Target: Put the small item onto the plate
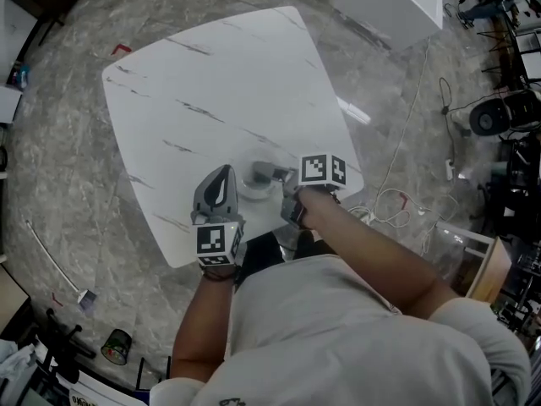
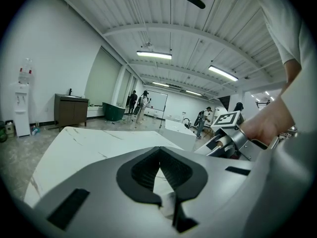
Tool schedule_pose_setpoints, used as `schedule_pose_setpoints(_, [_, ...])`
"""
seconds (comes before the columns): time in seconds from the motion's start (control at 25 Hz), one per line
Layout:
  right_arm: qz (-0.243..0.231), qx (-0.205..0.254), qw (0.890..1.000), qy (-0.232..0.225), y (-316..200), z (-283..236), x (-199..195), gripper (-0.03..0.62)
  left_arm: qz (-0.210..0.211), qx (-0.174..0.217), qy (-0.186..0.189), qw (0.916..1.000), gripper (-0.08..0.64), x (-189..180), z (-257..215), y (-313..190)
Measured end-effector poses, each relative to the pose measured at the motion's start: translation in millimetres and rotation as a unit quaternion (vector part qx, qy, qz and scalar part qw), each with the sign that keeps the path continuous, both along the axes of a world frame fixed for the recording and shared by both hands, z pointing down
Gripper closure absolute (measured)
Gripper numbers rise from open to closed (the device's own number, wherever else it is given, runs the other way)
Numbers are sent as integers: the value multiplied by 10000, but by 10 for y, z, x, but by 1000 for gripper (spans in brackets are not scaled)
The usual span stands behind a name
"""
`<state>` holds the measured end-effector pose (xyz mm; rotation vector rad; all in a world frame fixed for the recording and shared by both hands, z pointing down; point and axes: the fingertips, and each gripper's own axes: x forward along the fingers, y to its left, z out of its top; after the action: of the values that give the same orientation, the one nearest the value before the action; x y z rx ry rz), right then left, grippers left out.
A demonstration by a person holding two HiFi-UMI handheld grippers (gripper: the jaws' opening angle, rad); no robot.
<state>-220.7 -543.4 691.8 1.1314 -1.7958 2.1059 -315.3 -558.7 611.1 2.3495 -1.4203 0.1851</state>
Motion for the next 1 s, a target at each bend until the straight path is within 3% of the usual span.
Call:
schedule_pose_setpoints(0.16, [-243,401,9986,-248,24,-361,-24,272,-48,162,-44,9998,554,92,-253,59])
schedule_pose_setpoints(0.4, [-699,1499,9853,-424,138,-1124,169,414,-207,364,-120,9990,554,357,-776,260])
schedule_pose_setpoints(0.56, [-1018,2326,9664,-401,282,-1715,382,501,-311,577,-71,9978,554,630,-1286,489])
schedule_pose_setpoints(0.68, [-1259,3014,9445,-351,421,-2196,546,540,-344,746,-54,9966,554,885,-1703,682])
schedule_pose_setpoints(0.8, [-1545,3934,9063,-67,627,-2729,726,568,-366,776,-180,9961,553,1133,-2058,891])
schedule_pose_setpoints(1.0, [-2085,5649,7925,966,1068,-3495,1008,589,-505,1101,-470,9915,554,1429,-2675,1274])
